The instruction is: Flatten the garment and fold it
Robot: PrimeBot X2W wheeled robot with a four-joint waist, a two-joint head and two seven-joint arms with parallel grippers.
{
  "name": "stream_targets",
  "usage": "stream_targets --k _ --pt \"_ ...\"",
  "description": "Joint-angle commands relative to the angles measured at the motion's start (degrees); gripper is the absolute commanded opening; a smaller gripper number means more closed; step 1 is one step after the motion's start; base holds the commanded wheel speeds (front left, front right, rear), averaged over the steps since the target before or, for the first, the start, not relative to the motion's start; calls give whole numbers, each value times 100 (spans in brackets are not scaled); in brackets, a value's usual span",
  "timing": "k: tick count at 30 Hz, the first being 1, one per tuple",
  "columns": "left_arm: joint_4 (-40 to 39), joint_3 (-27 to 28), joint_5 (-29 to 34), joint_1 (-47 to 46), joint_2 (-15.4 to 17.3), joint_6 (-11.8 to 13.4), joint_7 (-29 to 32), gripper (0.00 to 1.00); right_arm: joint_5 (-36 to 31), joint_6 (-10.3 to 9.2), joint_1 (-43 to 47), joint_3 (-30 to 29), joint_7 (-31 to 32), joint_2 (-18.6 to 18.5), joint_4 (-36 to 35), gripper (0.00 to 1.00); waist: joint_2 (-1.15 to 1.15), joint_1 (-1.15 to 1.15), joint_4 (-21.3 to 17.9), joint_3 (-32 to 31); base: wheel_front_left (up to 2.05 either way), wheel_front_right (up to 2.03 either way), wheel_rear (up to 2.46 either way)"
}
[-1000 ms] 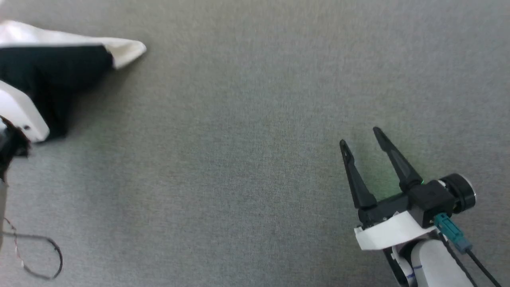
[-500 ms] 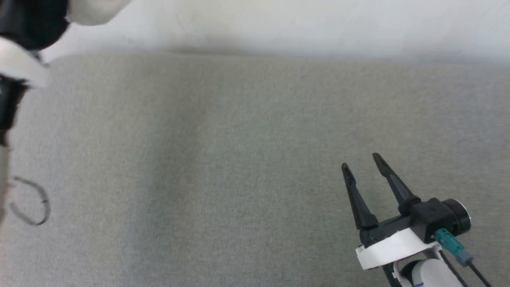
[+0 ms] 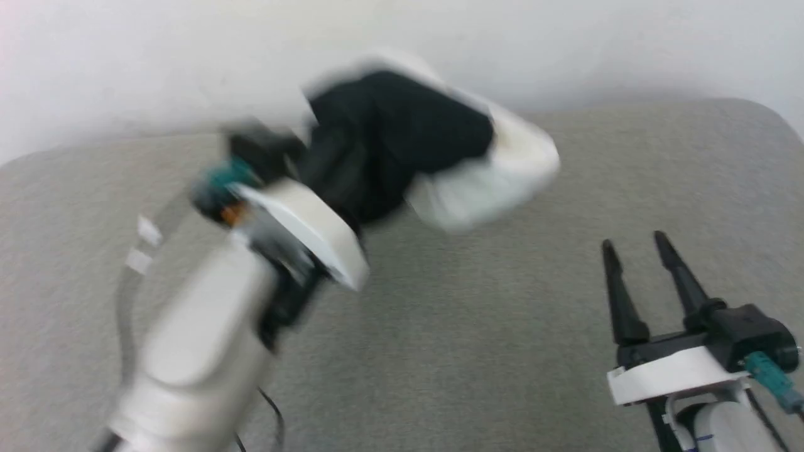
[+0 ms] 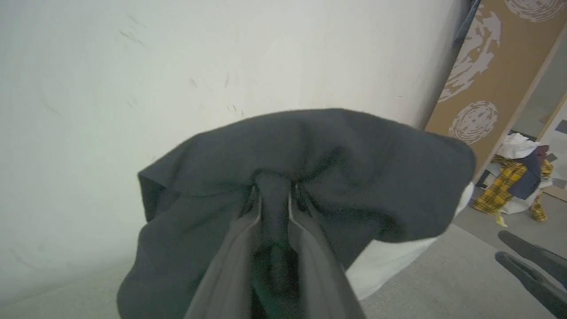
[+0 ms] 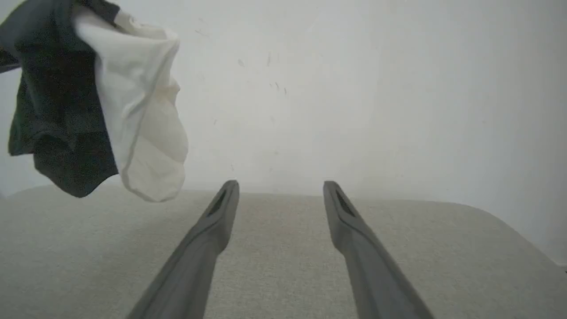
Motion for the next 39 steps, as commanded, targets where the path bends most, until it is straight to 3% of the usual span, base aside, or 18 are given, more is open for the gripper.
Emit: stream_targets --k 1,8,9,10,11,16,21,26,32,39 --pt "223 -185 45 254 -222 38 -113 0 50 -12 -30 -93 -26 6 -1 100 0 1 -451 136 0 0 0" --pt "1643 -871 473 763 -771 156 -502 0 124 -12 -88 -240 -26 6 63 100 0 1 -817 333 0 0 0" --pt "1878 -944 489 806 -843 128 -534 20 129 -12 -95 -240 -26 6 71 100 0 1 -838 346 0 0 0" --pt "2091 -1006 501 840 -904 97 -562 73 135 -12 -98 -238 -26 6 77 100 0 1 -848 353 0 0 0" --pt "2277 -1048 518 850 -947 79 -600 100 137 -12 -96 -235 -26 6 90 100 0 1 -850 355 0 0 0" --pt "2709 -1188 711 749 -1020 -31 -1102 100 95 -12 -12 -267 -26 6 192 100 0 1 -653 210 0 0 0" --pt "2527 -1006 751 668 -906 -22 -1472 100 24 -12 98 -236 -26 6 308 100 0 1 -366 -134 0 0 0" --pt "1726 -602 940 809 -487 165 -1584 100 -28 -12 245 -244 -26 6 358 100 0 1 -73 -512 0 0 0" --pt "302 490 1154 1849 26 619 -1591 100 -50 -12 461 -261 -26 6 329 100 0 1 196 -774 0 0 0" --pt "-621 1320 1426 3374 32 855 -1592 100 -26 -12 700 -252 -26 6 316 100 0 1 389 -927 0 0 0"
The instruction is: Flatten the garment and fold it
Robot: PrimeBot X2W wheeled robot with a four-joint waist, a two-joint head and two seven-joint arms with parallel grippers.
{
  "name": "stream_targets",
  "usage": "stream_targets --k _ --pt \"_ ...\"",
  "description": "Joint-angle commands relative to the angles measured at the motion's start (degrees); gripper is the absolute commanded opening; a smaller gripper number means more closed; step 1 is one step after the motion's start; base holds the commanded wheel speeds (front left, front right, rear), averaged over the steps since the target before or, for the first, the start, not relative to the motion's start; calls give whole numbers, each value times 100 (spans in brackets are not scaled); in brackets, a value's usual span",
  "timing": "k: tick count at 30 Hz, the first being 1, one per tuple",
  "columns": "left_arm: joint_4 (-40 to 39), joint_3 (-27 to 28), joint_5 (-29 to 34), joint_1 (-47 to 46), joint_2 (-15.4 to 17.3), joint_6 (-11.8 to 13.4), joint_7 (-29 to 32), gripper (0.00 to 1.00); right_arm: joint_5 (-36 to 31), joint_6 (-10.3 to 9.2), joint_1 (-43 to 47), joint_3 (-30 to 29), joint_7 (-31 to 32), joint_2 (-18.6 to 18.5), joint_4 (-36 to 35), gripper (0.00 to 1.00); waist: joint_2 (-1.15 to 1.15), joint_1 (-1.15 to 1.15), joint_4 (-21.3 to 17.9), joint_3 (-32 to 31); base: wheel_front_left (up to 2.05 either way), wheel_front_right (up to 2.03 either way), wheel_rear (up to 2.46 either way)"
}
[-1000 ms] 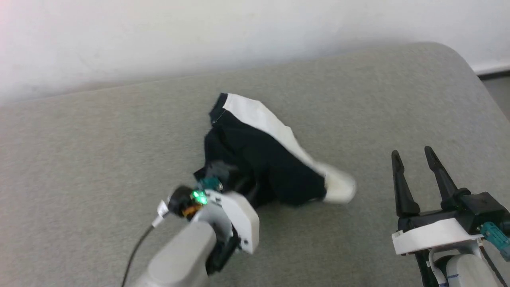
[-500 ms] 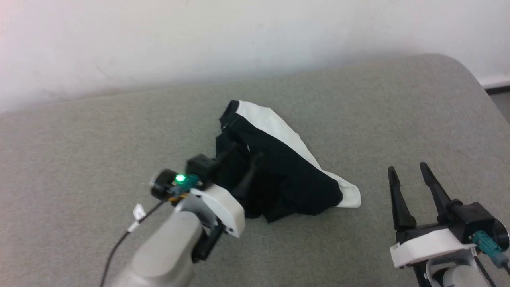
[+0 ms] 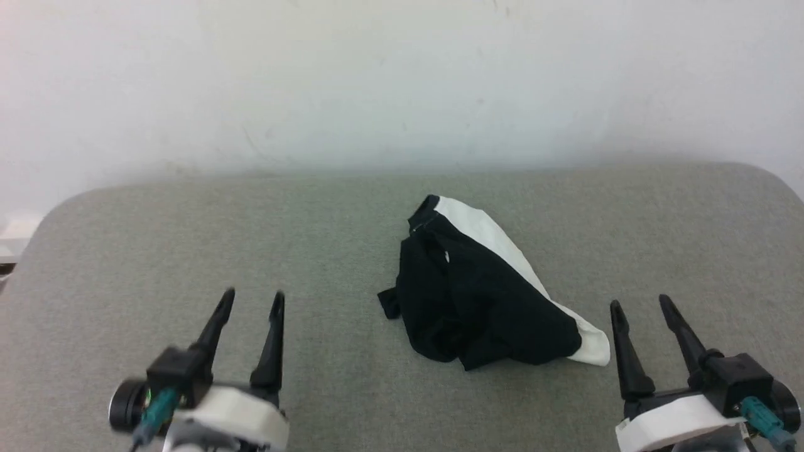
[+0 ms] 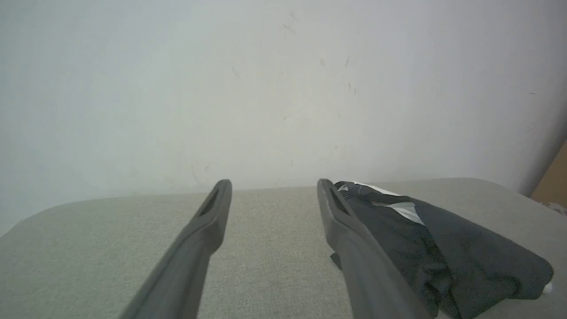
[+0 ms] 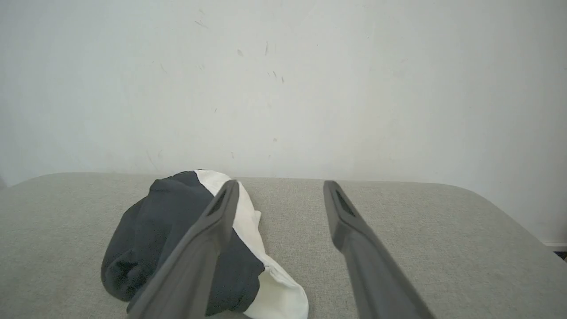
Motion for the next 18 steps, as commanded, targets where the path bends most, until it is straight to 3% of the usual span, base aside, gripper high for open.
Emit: stream_targets --k 1,9,15,18 --pt "-114 82 127 219 -32 50 -26 100 3 -11 67 44 -26 11 -2 100 0 1 138 -145 0 0 0" --pt "-505 445 549 1188 -518 53 -27 100 105 -11 170 222 -26 11 50 100 0 1 232 -159 0 0 0" --pt "-456 611 760 1110 -732 -218 -27 100 270 -11 180 270 -26 11 50 100 0 1 406 -104 0 0 0" --pt "-408 639 856 1048 -805 -345 -27 100 223 -11 129 573 64 11 106 100 0 1 509 -63 0 0 0"
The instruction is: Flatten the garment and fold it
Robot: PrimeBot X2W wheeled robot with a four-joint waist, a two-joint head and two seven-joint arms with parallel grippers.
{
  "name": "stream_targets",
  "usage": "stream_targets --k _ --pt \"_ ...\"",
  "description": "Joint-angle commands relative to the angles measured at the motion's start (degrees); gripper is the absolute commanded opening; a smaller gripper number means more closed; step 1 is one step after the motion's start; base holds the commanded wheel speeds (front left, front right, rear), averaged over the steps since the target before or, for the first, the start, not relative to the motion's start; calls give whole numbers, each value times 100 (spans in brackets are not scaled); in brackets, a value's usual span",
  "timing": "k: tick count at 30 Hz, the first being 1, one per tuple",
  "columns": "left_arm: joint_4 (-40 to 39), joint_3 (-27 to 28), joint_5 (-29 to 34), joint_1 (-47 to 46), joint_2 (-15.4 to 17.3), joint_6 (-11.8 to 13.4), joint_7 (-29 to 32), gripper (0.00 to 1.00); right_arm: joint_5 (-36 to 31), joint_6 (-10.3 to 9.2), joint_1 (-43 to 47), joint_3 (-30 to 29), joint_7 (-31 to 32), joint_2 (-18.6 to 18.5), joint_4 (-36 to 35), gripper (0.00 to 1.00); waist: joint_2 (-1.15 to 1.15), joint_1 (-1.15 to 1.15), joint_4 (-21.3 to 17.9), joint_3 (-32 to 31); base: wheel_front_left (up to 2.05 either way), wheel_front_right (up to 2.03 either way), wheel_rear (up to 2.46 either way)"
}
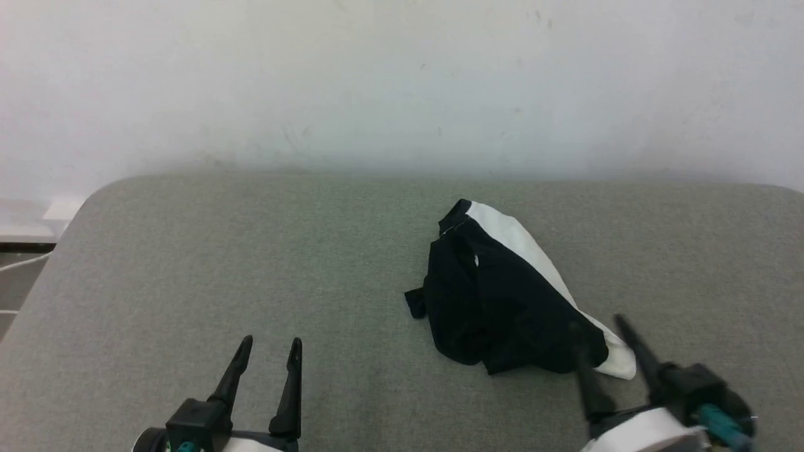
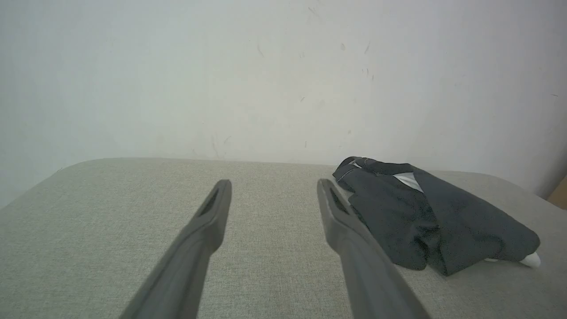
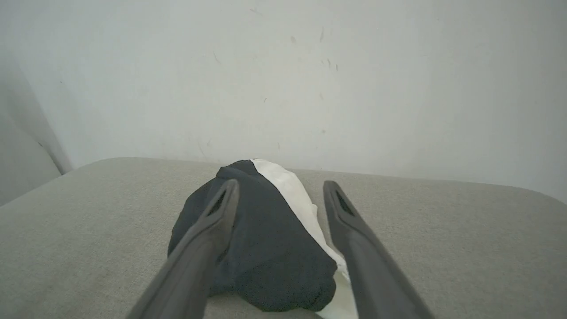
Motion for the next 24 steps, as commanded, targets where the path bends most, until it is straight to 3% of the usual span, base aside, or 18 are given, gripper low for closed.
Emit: stream_targets --k 1,8,12,17,24 --pt "39 53 76 -89 -40 -56 -27 100 7 -11 -36 181 201 17 53 100 0 0 110 63 0 0 0" --pt "192 119 220 -167 -311 -287 -27 100 64 -11 -545 1197 2393 -331 294 100 0 0 450 337 0 0 0" --pt "275 157 292 -283 -462 -390 -27 100 128 -11 -945 1357 3270 -598 559 100 0 0 713 509 0 0 0" --pt "370 222 389 -413 -576 -520 -27 100 -19 -11 -1302 1228 3640 -769 1125 100 0 0 1025 701 0 0 0" --pt "440 358 473 -535 -683 -637 -27 100 -219 -11 -1529 962 3496 -677 1774 100 0 0 1225 906 0 0 0"
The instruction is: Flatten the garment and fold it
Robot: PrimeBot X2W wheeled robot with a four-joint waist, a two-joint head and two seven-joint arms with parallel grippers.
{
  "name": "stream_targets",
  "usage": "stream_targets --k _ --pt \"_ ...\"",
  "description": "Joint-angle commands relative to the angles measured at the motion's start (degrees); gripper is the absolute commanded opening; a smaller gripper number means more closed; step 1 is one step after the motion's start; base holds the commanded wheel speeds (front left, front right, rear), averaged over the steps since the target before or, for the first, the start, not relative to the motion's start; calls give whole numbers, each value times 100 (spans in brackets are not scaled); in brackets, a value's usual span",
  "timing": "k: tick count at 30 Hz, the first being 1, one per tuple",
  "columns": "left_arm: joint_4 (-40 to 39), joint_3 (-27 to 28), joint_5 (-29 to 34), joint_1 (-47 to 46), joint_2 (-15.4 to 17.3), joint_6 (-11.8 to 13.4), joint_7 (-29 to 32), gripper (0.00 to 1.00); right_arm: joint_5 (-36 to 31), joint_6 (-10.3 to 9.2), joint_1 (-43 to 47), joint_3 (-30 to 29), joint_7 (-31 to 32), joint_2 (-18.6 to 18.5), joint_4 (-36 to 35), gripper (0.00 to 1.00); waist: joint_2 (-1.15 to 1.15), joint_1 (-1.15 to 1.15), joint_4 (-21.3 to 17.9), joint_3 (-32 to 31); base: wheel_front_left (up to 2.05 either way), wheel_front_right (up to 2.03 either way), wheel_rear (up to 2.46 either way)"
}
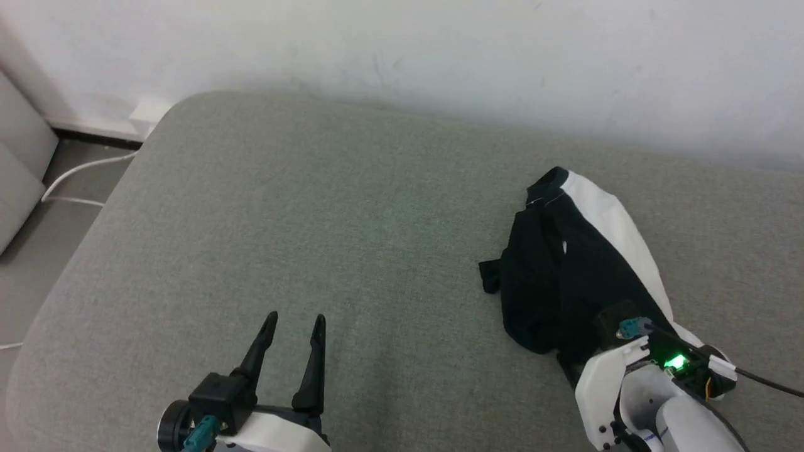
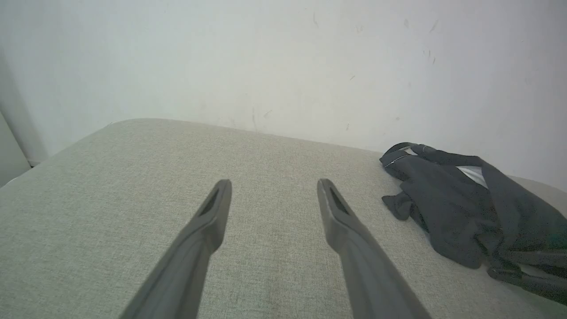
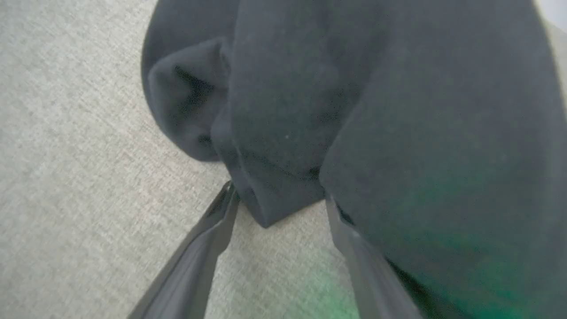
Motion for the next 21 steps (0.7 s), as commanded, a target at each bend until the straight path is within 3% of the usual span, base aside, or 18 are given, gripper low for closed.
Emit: stream_targets --k 1,2,3,4,9,13,17,21 --pt "26 51 81 -90 -41 -45 -27 100 -63 -12 -30 -31 -15 44 185 100 0 -1 130 156 0 0 0" --pt "36 72 91 -93 -51 -54 -27 100 -63 -12 -36 -51 -44 74 242 49 0 -1 118 162 0 0 0" --pt "54 88 104 -94 -61 -61 -27 100 -66 -12 -40 -51 -75 99 286 9 0 -1 92 159 0 0 0" --pt "71 100 116 -95 -69 -68 -27 100 -68 -12 -42 -29 -114 114 314 0 0 -1 56 147 0 0 0" --pt "139 142 156 -73 -93 -117 -27 100 22 -12 31 -49 -338 177 227 0 0 -1 -177 -6 0 0 0" --pt "139 200 189 -4 -111 -133 -27 100 244 -12 324 -178 -370 215 -306 0 0 -1 -528 -215 0 0 0" --pt "133 243 216 74 -122 -146 -27 100 593 -12 848 -470 30 216 -1237 0 0 -1 -946 -364 0 0 0" --pt "143 198 243 95 -132 -172 -27 100 520 -12 1498 -1145 643 148 -2177 0 0 -1 -1280 -452 0 0 0"
